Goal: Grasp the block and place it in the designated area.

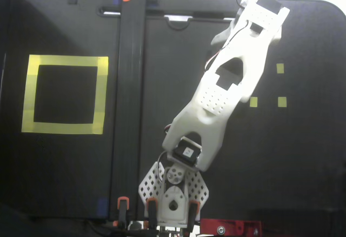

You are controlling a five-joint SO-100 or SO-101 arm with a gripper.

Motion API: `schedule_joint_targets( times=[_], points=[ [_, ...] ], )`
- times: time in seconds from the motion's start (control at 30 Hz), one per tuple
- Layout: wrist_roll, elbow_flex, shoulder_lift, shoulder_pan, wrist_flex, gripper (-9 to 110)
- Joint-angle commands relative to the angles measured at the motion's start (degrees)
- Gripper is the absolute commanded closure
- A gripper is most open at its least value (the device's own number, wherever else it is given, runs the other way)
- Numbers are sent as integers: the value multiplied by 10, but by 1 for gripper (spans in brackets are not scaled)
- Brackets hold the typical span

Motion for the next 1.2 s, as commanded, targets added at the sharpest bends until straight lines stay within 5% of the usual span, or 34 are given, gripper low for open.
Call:
schedule_joint_targets(
  times=[0.0, 0.8, 1.17],
  points=[
    [-6, -9, -1, 0, -3, 64],
    [-5, 21, 2, -8, -9, 64],
    [-5, 52, 12, -9, -40, 81]
  ],
)
